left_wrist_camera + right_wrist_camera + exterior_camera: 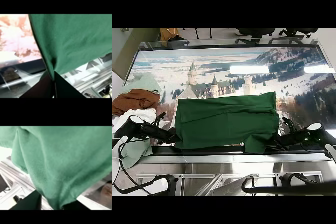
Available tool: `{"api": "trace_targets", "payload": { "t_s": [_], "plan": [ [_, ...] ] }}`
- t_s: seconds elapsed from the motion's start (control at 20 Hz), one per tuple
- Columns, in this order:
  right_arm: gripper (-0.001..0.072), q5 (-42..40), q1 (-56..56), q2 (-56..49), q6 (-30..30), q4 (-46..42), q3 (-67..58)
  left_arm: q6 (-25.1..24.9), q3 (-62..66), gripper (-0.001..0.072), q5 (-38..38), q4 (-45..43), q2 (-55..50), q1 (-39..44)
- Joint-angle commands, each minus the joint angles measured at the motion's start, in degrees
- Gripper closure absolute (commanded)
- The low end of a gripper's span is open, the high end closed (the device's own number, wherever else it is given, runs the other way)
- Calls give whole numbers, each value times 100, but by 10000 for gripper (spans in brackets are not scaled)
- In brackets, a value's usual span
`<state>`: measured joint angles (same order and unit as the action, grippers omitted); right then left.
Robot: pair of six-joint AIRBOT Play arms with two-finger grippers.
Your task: Fold the shirts.
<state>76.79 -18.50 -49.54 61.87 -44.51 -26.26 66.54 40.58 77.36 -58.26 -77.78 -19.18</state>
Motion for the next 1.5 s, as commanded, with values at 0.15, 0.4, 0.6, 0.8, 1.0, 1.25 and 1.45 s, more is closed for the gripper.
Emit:
{"api": "trace_targets", "payload": {
  "t_s": [0.15,0.4,0.6,0.8,1.0,1.25,1.45],
  "plan": [
    [692,-74,-15,254,227,-363,-184,177,4,693,157,-81,498,-15],
    [390,-245,-15,273,387,-732,-216,208,-9,692,179,-66,739,-13],
    [265,-431,-9,308,708,-1106,-216,205,-9,692,208,-57,555,-13],
    [267,-828,4,308,695,-1117,-214,192,-7,692,138,-55,562,-13],
    [278,-1211,4,229,398,-520,-214,188,-7,692,50,-48,562,-11],
    [351,-1342,260,-352,133,-271,-186,188,-7,693,50,-44,562,-9],
    [680,-1427,581,-557,-63,55,-192,188,-7,693,103,-22,564,-9]
  ]
}}
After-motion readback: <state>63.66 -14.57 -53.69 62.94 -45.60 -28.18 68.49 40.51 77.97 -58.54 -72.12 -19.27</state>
